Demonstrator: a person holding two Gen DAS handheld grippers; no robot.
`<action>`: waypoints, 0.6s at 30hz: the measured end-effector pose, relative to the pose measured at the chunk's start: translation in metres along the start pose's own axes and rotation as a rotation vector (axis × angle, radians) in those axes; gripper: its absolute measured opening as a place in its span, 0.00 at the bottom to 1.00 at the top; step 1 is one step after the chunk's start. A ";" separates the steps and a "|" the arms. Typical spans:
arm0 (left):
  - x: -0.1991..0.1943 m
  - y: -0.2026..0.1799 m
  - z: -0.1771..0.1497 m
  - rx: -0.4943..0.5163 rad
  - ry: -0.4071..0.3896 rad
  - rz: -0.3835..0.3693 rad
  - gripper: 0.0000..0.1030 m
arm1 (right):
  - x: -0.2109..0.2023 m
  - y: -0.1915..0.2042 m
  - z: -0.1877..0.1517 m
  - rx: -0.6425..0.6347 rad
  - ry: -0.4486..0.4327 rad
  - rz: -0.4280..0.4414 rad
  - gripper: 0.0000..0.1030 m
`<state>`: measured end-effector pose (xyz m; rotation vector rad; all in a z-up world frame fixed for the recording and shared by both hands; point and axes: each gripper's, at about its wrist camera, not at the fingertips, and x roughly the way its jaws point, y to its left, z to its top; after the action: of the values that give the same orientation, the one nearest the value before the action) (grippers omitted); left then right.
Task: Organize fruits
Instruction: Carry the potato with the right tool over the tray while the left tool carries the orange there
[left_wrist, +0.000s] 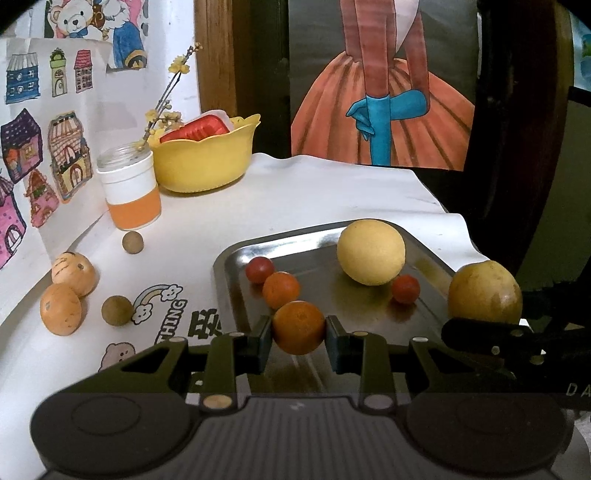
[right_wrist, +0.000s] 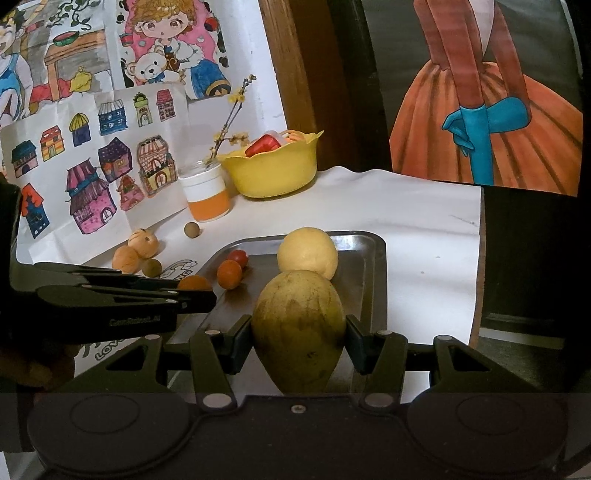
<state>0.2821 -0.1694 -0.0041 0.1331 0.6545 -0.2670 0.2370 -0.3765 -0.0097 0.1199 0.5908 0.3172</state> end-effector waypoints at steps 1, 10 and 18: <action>0.001 0.000 0.000 0.000 0.002 -0.001 0.33 | 0.001 0.000 0.000 0.000 0.002 0.000 0.53; 0.008 0.001 0.001 0.002 0.013 -0.003 0.33 | 0.009 -0.003 0.001 0.003 0.016 -0.008 0.53; 0.010 0.002 0.000 0.005 0.023 -0.004 0.33 | 0.011 -0.003 0.002 0.007 0.018 -0.007 0.53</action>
<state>0.2901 -0.1698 -0.0102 0.1402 0.6774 -0.2718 0.2479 -0.3756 -0.0145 0.1215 0.6102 0.3093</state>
